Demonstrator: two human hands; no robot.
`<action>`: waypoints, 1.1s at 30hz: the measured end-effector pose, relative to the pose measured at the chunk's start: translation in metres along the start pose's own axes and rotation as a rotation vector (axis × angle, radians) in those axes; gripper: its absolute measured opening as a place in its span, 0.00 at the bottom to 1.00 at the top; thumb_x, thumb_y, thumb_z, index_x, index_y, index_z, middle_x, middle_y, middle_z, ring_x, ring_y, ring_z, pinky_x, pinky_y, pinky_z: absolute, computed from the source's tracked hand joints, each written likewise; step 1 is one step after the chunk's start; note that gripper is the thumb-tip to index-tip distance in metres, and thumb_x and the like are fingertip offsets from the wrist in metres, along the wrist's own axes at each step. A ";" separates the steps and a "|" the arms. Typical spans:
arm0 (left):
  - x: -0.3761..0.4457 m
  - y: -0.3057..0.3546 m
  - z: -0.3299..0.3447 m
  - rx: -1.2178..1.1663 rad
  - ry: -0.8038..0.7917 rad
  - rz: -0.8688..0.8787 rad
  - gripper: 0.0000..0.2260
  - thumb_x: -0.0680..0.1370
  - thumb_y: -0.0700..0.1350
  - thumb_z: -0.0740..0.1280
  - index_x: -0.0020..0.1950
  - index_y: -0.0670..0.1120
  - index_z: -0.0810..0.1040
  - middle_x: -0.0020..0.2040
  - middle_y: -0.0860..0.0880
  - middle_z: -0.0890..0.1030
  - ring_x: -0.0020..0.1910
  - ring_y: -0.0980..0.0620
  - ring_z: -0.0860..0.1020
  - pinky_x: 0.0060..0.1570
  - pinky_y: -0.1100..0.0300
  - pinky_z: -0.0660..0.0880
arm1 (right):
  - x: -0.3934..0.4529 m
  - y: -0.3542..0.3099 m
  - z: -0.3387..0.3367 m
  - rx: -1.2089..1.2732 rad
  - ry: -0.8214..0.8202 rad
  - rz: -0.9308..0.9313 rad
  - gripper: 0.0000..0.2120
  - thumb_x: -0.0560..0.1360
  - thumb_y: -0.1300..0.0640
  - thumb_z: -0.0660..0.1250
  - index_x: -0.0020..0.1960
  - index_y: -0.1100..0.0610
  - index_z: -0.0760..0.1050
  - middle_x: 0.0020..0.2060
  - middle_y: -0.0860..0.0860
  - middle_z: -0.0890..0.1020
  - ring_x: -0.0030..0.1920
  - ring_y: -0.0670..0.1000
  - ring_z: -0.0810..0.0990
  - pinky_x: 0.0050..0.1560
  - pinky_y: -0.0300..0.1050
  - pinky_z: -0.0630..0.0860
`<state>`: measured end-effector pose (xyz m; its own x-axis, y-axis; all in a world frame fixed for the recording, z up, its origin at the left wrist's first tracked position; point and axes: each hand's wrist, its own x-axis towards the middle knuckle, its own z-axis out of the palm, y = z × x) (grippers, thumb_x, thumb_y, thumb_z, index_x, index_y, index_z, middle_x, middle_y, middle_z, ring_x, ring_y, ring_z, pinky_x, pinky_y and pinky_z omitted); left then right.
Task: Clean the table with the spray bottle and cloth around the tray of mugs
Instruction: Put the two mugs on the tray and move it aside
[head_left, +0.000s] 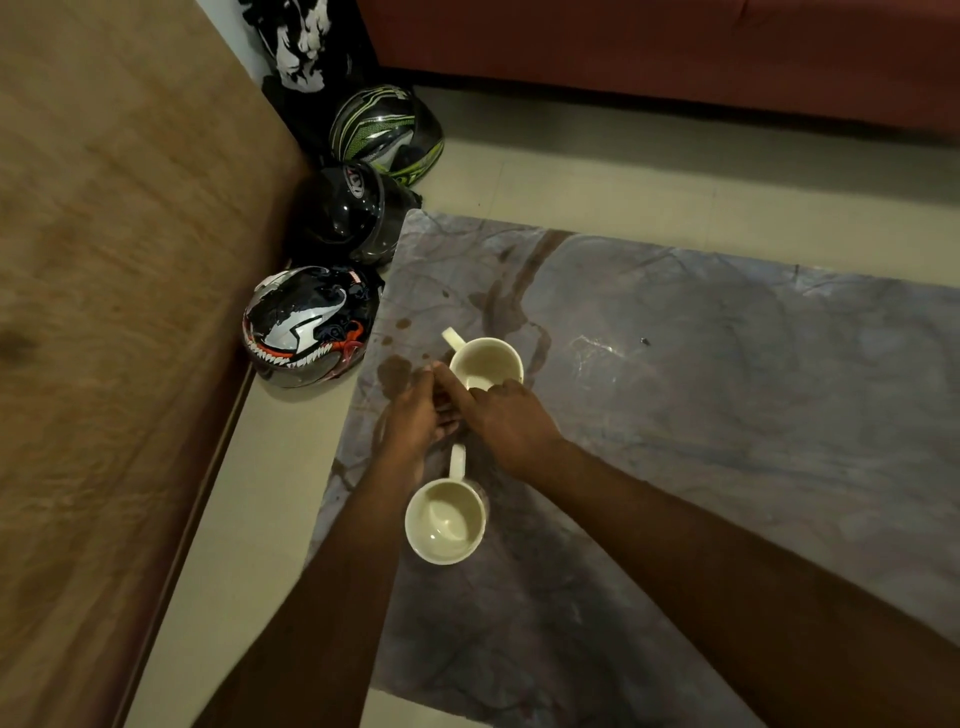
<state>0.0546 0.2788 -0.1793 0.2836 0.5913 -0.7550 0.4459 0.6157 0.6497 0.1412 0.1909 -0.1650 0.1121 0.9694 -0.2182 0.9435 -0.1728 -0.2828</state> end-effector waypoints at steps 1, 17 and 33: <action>-0.003 0.001 0.002 0.010 0.006 0.008 0.22 0.83 0.55 0.55 0.63 0.41 0.77 0.51 0.41 0.83 0.52 0.43 0.82 0.52 0.50 0.79 | -0.003 0.002 0.004 0.020 0.012 -0.013 0.36 0.76 0.63 0.59 0.77 0.59 0.42 0.54 0.60 0.78 0.51 0.62 0.77 0.56 0.54 0.66; -0.097 0.003 0.182 0.841 -0.110 1.189 0.17 0.76 0.45 0.66 0.64 0.41 0.74 0.62 0.42 0.76 0.64 0.45 0.73 0.65 0.55 0.69 | -0.227 0.154 -0.019 0.280 0.447 0.512 0.26 0.75 0.41 0.55 0.69 0.53 0.69 0.62 0.52 0.77 0.62 0.53 0.74 0.60 0.45 0.62; -0.259 -0.235 0.583 1.328 -0.908 0.958 0.24 0.77 0.48 0.66 0.71 0.45 0.68 0.67 0.44 0.74 0.65 0.44 0.73 0.63 0.51 0.72 | -0.638 0.304 0.089 0.427 0.717 1.421 0.22 0.76 0.48 0.56 0.64 0.62 0.72 0.58 0.61 0.77 0.57 0.61 0.75 0.58 0.48 0.67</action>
<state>0.3713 -0.3226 -0.1880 0.9124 -0.2498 -0.3241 0.0404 -0.7332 0.6788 0.3283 -0.4959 -0.1952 0.9854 -0.1407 -0.0961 -0.1699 -0.8528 -0.4939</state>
